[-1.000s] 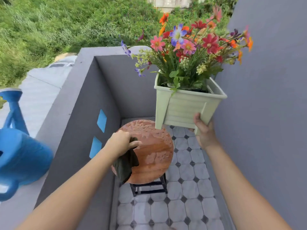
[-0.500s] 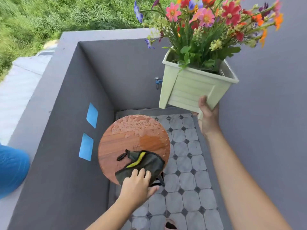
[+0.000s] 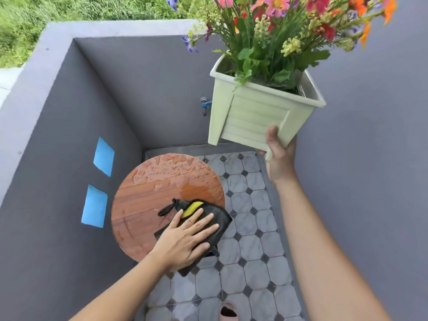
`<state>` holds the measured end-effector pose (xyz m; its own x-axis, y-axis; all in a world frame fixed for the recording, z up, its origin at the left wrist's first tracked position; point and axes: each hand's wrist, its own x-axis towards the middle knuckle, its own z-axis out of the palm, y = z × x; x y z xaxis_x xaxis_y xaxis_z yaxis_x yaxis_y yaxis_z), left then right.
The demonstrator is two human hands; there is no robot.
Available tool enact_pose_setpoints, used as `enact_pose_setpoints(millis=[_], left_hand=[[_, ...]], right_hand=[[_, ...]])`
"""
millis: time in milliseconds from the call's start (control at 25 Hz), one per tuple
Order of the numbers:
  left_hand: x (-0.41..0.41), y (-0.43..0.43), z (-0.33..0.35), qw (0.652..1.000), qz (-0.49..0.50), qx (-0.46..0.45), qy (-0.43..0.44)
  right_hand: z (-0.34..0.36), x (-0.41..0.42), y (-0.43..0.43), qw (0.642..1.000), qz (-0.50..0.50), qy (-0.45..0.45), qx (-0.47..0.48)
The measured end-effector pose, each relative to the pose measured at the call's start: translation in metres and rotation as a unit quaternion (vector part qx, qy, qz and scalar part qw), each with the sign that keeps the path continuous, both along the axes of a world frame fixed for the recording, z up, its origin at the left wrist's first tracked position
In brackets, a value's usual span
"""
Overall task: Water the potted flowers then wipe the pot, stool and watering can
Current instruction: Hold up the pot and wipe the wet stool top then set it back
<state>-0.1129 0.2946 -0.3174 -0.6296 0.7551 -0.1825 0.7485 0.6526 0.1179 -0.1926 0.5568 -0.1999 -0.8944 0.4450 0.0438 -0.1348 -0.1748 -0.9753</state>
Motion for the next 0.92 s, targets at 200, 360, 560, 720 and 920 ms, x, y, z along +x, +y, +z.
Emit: enact_pose_setpoints(millis=[200,360,560,720,920], left_hand=[[-0.039,0.05,0.001,0.998,0.065,0.008,-0.013],[-0.071,0.072,-0.001,0.987,0.154,0.032,-0.001],[-0.106,0.075,-0.005,0.958,0.284,0.042,-0.005],[-0.125,0.062,-0.004,0.933,0.356,0.052,-0.014],[-0.133,0.032,-0.004,0.896,0.441,0.051,0.005]], right_hand=[[-0.019,-0.007,0.002,1.0,0.006,0.014,0.027],[-0.026,-0.019,-0.003,0.999,0.01,0.01,0.047],[-0.037,-0.035,-0.008,0.999,0.016,0.031,0.041],[-0.036,-0.049,-0.015,0.996,0.042,0.047,0.065],[-0.027,-0.059,-0.029,0.995,0.061,0.044,0.073]])
